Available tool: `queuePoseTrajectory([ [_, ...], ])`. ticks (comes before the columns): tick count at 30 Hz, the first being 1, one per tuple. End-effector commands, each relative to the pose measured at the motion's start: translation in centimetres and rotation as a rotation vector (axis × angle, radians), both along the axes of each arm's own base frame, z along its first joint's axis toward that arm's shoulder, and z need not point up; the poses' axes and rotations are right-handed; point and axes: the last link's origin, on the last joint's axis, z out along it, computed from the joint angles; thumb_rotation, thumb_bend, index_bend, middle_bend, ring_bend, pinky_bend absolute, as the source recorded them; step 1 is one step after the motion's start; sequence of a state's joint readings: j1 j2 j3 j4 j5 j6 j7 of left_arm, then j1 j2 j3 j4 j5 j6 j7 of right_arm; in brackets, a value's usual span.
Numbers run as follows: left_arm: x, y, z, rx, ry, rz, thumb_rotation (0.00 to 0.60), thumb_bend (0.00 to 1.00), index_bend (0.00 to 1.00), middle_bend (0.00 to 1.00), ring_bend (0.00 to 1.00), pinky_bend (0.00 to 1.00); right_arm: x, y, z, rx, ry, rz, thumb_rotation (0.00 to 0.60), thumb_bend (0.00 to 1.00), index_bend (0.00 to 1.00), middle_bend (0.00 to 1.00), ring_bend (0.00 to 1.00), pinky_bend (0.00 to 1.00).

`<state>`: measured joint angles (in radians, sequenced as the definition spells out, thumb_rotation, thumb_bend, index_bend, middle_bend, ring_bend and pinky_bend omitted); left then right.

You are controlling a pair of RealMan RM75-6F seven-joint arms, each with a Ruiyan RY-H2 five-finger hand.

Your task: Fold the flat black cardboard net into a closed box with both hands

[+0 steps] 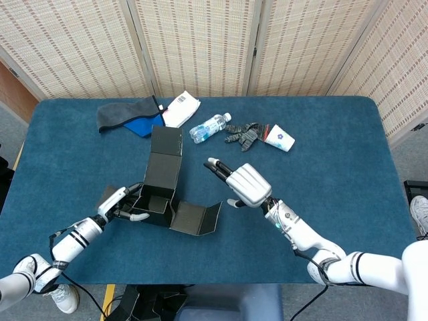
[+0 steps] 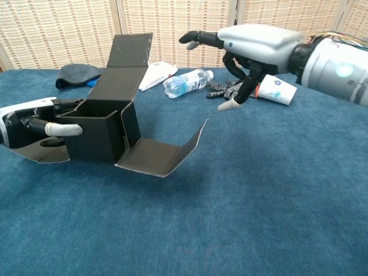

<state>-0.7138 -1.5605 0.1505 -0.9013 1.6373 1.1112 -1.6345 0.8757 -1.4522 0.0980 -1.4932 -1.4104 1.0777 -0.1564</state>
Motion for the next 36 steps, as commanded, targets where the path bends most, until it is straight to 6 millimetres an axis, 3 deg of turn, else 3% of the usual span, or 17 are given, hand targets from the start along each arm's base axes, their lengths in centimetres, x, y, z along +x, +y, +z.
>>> queuePoseTrajectory([
  [1,0.3,0.6,1.3,0.012,-0.052,0.029,0.6,0.17,0.2,0.17,0.62,0.94,-0.8,0.8,-0.1,-0.018,-0.002,0.007,0.6,0.1,0.0,0.08,0.76,0.86],
  [9,1.3,1.4,2.9,0.011,-0.113,0.058,0.6,0.17,0.2,0.17,0.64,0.94,-1.2,1.2,-0.6,-0.109,-0.053,0.014,0.6,0.04,0.0,0.08,0.76,0.85],
  [15,1.9,1.4,2.9,-0.009,-0.145,0.072,0.6,0.17,0.2,0.17,0.64,0.94,-0.4,1.3,-1.8,-0.154,-0.104,0.035,0.6,0.0,0.0,0.07,0.76,0.85],
  [29,4.4,3.0,3.3,-0.042,-0.208,0.085,0.6,0.17,0.2,0.17,0.62,0.94,0.4,1.2,-3.3,-0.179,-0.171,0.022,0.6,0.0,0.0,0.0,0.73,0.85],
  [36,4.6,2.5,3.1,-0.062,-0.221,0.088,0.6,0.16,0.2,0.17,0.61,0.94,1.2,1.0,-4.1,-0.214,-0.215,0.026,0.6,0.0,0.0,0.0,0.71,0.85],
])
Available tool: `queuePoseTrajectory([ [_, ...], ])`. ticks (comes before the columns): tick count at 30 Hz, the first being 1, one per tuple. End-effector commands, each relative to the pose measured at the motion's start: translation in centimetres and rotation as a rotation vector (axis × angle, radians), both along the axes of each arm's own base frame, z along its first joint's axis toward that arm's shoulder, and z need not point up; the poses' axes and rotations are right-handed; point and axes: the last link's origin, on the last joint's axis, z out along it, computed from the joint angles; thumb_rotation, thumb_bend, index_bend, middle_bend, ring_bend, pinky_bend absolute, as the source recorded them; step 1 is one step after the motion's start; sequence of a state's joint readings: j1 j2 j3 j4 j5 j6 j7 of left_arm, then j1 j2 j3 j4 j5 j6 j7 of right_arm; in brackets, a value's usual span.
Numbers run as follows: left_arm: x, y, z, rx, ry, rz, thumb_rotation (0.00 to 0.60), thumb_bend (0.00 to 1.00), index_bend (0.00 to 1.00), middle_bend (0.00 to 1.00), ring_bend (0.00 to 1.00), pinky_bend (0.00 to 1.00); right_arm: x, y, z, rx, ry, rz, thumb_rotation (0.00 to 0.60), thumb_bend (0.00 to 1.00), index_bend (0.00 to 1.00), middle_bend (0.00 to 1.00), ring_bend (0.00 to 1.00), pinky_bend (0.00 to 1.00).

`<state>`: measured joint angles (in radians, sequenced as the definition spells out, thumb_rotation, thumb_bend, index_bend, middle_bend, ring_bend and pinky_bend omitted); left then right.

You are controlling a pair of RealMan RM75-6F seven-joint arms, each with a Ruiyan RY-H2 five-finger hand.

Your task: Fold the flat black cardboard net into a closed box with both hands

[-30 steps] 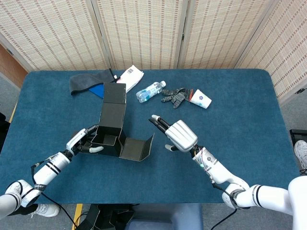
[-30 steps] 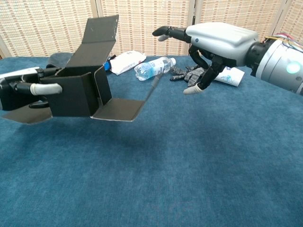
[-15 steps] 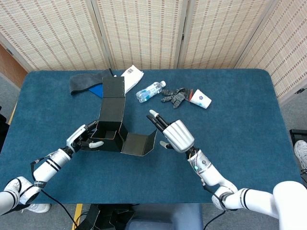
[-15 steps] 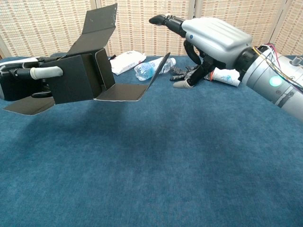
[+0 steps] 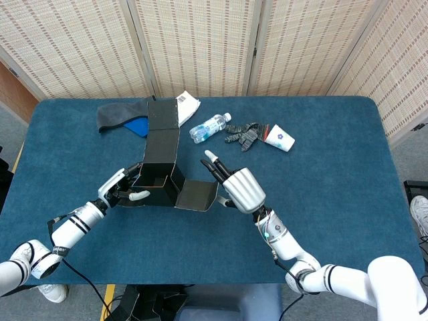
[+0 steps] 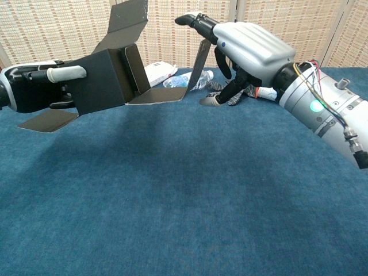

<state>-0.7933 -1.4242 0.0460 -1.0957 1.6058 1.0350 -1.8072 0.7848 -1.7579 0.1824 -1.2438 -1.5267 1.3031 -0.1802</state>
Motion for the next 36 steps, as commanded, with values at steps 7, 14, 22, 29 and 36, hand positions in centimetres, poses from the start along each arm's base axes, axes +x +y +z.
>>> queuePoseTrajectory([
  [7,0.6,-0.4,-0.3,-0.026,-0.02,-0.016,0.6,0.16,0.2,0.17,0.62,0.94,1.1,-0.5,-0.8,-0.046,-0.034,0.009,0.6,0.0,0.0,0.0,0.71,0.85],
  [14,1.1,-0.6,-0.4,-0.039,-0.002,-0.05,0.6,0.16,0.2,0.17,0.63,0.94,2.2,-0.9,-1.5,-0.042,-0.064,0.022,0.6,0.0,0.0,0.0,0.71,0.85],
  [22,0.4,-1.3,-0.7,-0.033,0.046,-0.074,0.6,0.17,0.2,0.17,0.62,0.94,3.4,-1.1,-1.6,-0.05,-0.043,0.062,0.6,0.0,0.0,0.0,0.71,0.85],
  [29,0.4,-1.8,-1.2,-0.037,0.068,-0.1,0.6,0.16,0.2,0.17,0.62,0.94,4.8,-1.3,-1.8,-0.042,-0.02,0.122,0.6,0.0,0.0,0.0,0.71,0.85],
  [36,0.7,-1.8,-1.7,-0.033,0.092,-0.124,0.6,0.17,0.2,0.17,0.62,0.94,5.5,-1.3,-2.2,-0.022,0.011,0.148,0.6,0.0,0.0,0.0,0.71,0.85],
])
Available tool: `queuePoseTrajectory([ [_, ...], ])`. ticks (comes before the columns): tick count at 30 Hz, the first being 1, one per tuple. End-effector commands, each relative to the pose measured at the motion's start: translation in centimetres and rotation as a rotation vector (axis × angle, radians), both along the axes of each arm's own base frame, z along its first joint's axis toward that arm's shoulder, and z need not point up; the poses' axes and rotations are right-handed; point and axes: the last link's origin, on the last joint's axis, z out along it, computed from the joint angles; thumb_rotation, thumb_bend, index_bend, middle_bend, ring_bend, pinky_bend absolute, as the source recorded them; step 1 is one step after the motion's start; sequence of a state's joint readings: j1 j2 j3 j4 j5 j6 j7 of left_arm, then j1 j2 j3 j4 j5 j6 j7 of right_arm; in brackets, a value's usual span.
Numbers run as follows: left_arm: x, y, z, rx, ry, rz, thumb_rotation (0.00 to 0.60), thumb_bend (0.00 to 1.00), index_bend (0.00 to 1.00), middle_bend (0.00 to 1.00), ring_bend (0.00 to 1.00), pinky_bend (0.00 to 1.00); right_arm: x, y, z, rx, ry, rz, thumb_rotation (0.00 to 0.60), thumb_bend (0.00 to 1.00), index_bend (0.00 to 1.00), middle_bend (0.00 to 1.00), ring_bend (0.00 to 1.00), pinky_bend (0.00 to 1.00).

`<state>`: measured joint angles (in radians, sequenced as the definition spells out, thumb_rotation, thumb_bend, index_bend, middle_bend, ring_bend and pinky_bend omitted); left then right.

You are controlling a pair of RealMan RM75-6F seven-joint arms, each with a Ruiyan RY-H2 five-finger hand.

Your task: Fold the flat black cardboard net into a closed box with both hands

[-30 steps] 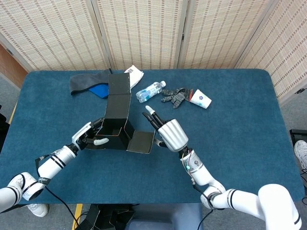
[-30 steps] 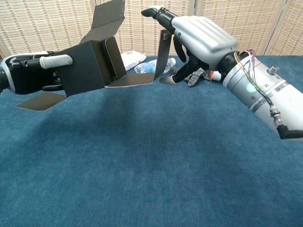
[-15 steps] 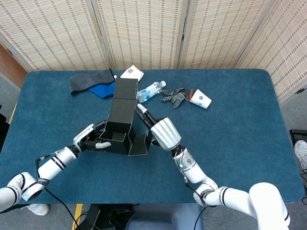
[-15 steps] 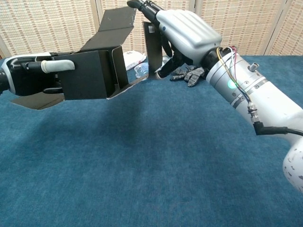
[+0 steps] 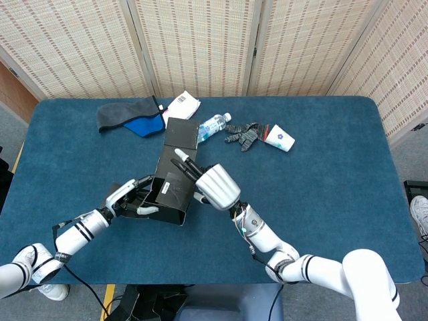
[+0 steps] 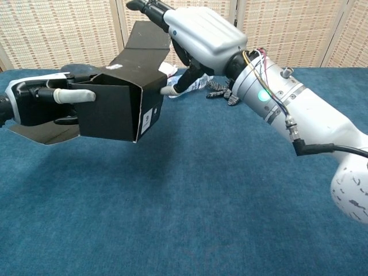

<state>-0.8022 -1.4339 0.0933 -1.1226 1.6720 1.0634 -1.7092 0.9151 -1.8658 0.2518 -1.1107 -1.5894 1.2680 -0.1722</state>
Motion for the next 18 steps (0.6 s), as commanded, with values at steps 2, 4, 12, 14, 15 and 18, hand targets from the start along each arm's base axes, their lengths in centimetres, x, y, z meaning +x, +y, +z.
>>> queuePoseTrajectory([
  [2,0.1,-0.1,-0.4,-0.003,0.007,-0.007,0.6,0.17,0.2,0.17,0.62,0.94,0.2,0.1,-0.4,0.01,0.016,0.016,0.6,0.0,0.0,0.0,0.71,0.85],
  [4,0.1,-0.1,-0.6,-0.003,0.011,-0.01,0.6,0.17,0.2,0.17,0.62,0.94,0.2,0.2,-0.6,0.018,0.021,0.026,0.6,0.0,0.0,0.0,0.71,0.85],
  [12,-0.7,-0.7,-1.5,0.039,0.047,-0.024,0.6,0.17,0.2,0.17,0.62,0.94,-0.4,0.4,-2.1,0.064,0.09,0.09,0.6,0.0,0.06,0.12,0.73,0.85],
  [14,-1.1,-0.8,-1.9,0.051,0.063,-0.029,0.6,0.17,0.2,0.17,0.62,0.94,-0.8,0.5,-2.5,0.084,0.117,0.101,0.6,0.01,0.1,0.14,0.73,0.85],
  [15,-1.2,-0.8,-2.0,0.056,0.069,-0.032,0.6,0.17,0.2,0.17,0.62,0.94,-1.0,0.5,-2.7,0.09,0.127,0.105,0.6,0.01,0.12,0.16,0.74,0.85],
  [18,-1.4,-0.7,-2.7,0.074,0.094,-0.042,0.6,0.17,0.2,0.17,0.62,0.94,-1.6,0.6,-3.3,0.109,0.157,0.116,0.6,0.02,0.16,0.18,0.75,0.85],
])
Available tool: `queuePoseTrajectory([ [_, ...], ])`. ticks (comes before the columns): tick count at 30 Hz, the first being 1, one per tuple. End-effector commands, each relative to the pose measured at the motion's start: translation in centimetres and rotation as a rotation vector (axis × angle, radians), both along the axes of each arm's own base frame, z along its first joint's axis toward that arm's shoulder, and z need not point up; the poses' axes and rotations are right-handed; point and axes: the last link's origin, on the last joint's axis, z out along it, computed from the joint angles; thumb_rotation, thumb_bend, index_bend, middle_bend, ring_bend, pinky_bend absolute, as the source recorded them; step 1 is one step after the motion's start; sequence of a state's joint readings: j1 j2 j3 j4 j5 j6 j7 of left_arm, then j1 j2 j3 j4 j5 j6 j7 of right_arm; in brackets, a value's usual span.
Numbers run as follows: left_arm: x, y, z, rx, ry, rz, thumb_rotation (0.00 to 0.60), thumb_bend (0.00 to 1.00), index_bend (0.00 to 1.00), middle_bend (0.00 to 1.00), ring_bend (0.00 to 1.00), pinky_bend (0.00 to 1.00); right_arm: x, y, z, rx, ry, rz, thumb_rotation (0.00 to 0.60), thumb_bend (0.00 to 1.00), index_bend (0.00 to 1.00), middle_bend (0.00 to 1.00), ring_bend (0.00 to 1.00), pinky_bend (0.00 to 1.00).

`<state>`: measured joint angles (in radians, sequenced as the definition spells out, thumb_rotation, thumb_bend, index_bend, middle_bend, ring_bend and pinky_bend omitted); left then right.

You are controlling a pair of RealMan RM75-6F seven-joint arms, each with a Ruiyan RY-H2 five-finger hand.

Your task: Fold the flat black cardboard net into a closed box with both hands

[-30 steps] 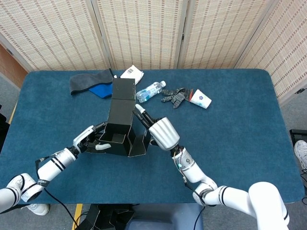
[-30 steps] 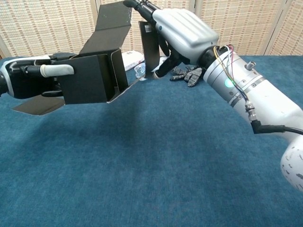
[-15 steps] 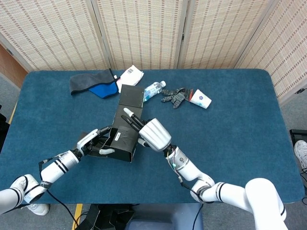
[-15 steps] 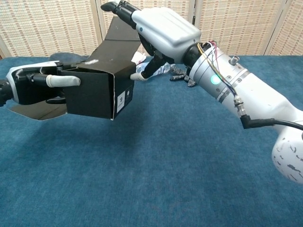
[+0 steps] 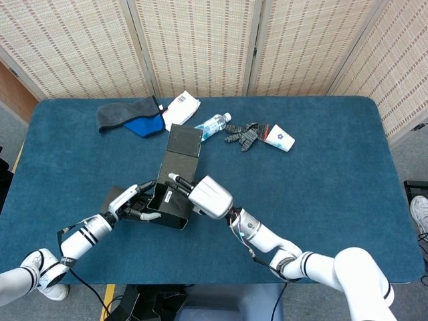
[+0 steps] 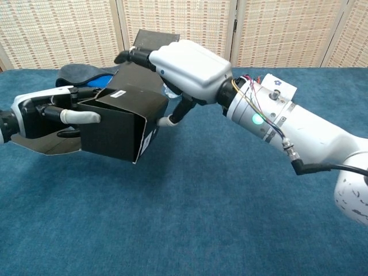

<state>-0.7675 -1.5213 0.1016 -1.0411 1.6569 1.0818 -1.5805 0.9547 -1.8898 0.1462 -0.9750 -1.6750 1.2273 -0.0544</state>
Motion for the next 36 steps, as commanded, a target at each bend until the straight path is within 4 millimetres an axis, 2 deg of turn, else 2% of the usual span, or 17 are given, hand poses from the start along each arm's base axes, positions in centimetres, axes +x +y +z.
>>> queuePoseTrajectory([
  [1,-0.3,0.0,-0.8,0.016,0.021,-0.002,0.6,0.17,0.2,0.17,0.62,0.94,-0.7,0.2,-0.9,0.025,0.036,0.015,0.6,0.02,0.17,0.19,0.75,0.85],
  [13,-0.4,0.3,-3.5,0.044,0.117,-0.033,0.6,0.17,0.17,0.17,0.61,0.94,-2.0,0.0,-2.9,0.064,0.084,0.031,0.6,0.04,0.21,0.21,0.77,0.85],
  [19,-1.6,-0.5,-4.9,0.042,0.17,-0.032,0.6,0.17,0.15,0.15,0.61,0.94,-2.4,0.2,-3.8,0.084,0.129,0.04,0.6,0.04,0.21,0.21,0.77,0.85],
  [29,-3.1,-1.4,-5.5,0.066,0.207,-0.05,0.6,0.17,0.12,0.12,0.61,0.94,-2.6,0.4,-4.4,0.113,0.151,0.05,0.6,0.05,0.21,0.23,0.78,0.85],
  [32,-3.3,-1.5,-5.5,0.073,0.211,-0.056,0.6,0.17,0.12,0.12,0.6,0.94,-2.6,0.4,-4.5,0.12,0.163,0.059,0.6,0.08,0.21,0.23,0.78,0.85],
  [34,-3.3,-1.5,-5.5,0.075,0.21,-0.057,0.6,0.17,0.12,0.12,0.68,0.94,-2.6,0.4,-4.4,0.123,0.165,0.065,0.6,0.12,0.21,0.23,0.78,0.85],
  [36,-3.3,-1.5,-5.5,0.074,0.208,-0.057,0.6,0.17,0.12,0.12,0.71,0.94,-2.6,0.4,-4.5,0.125,0.17,0.066,0.6,0.14,0.22,0.24,0.78,0.85],
])
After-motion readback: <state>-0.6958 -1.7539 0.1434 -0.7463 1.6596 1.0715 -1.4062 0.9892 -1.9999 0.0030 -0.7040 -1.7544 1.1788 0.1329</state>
